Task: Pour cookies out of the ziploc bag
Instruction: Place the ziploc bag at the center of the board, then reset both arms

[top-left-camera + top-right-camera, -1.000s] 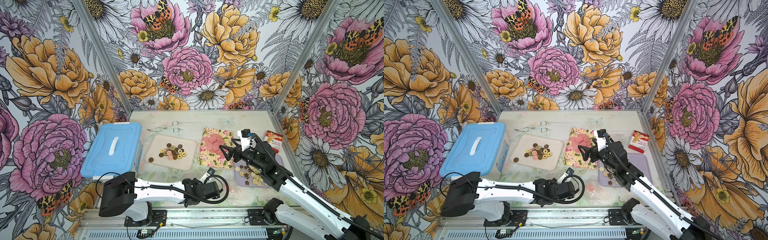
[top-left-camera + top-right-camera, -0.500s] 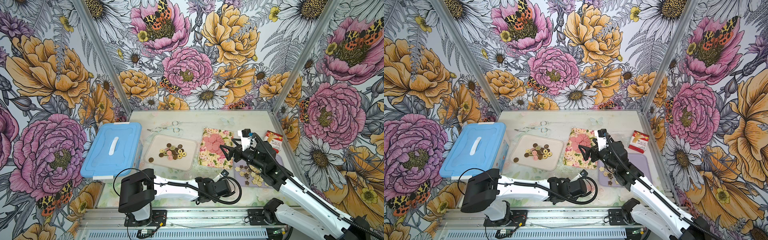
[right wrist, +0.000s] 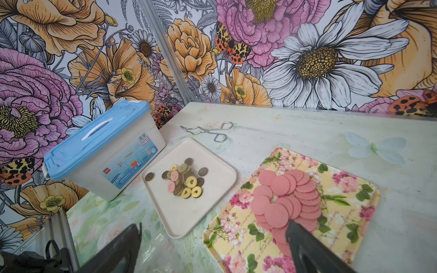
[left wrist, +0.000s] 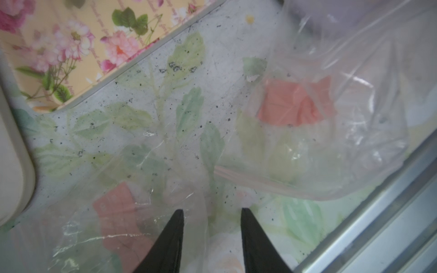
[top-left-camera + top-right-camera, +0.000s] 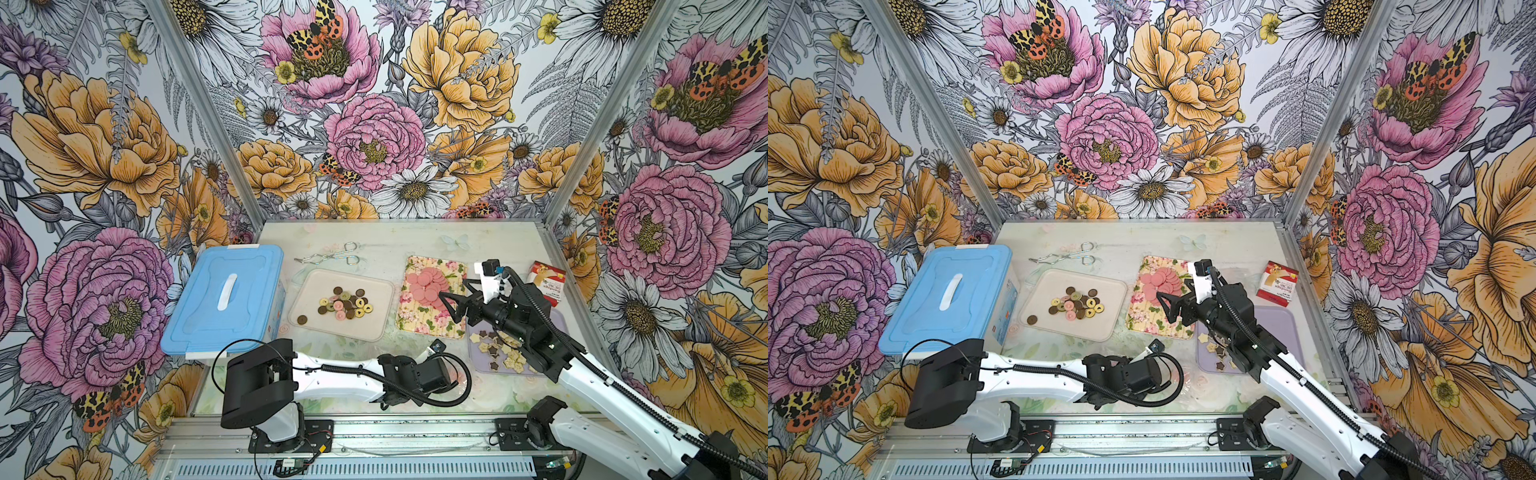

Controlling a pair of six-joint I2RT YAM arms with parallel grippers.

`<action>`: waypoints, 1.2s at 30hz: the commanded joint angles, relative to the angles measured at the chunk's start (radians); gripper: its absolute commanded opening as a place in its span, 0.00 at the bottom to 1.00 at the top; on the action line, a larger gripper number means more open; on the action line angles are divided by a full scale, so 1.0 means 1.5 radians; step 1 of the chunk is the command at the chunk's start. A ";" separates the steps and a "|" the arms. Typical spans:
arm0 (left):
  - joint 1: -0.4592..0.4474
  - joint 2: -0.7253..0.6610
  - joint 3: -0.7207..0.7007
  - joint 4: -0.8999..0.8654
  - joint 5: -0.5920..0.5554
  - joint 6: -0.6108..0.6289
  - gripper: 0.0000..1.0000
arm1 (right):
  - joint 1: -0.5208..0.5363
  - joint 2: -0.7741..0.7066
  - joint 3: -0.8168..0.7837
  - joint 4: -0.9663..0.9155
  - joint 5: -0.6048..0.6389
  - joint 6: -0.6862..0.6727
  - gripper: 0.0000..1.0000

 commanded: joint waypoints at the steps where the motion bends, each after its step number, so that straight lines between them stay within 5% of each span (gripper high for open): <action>1: -0.008 -0.040 0.000 0.015 -0.027 0.012 0.48 | -0.004 0.003 -0.001 0.015 -0.007 0.007 0.99; 6: -0.015 -0.107 -0.011 0.017 -0.067 0.025 0.65 | -0.005 0.003 -0.001 0.016 -0.009 0.008 0.99; 8: -0.015 -0.153 -0.019 0.016 -0.098 0.031 0.95 | -0.006 0.003 -0.002 0.016 -0.009 0.009 0.99; 9: -0.013 -0.181 -0.025 0.012 -0.123 0.033 0.99 | -0.006 0.003 -0.002 0.017 -0.010 0.010 0.99; 14: 0.025 -0.384 -0.078 0.013 -0.284 0.038 0.99 | -0.007 0.004 -0.002 0.019 -0.011 0.011 0.99; 17: 0.100 -0.527 -0.151 0.069 -0.378 0.077 0.99 | -0.008 0.000 -0.003 0.018 -0.008 0.010 0.99; 22: 0.332 -0.697 -0.259 0.149 -0.395 0.097 0.99 | -0.011 0.000 -0.006 0.019 -0.001 0.009 0.99; 29: 0.615 -0.634 -0.374 0.399 -0.351 0.185 0.99 | -0.015 0.000 -0.017 0.017 0.094 0.008 0.99; 34: 0.851 -0.447 -0.448 0.686 -0.177 0.170 0.99 | -0.033 -0.080 -0.051 -0.012 0.369 -0.010 1.00; 36: 0.891 -0.361 -0.436 0.750 -0.122 0.163 0.99 | -0.048 -0.148 -0.074 -0.014 0.453 -0.031 1.00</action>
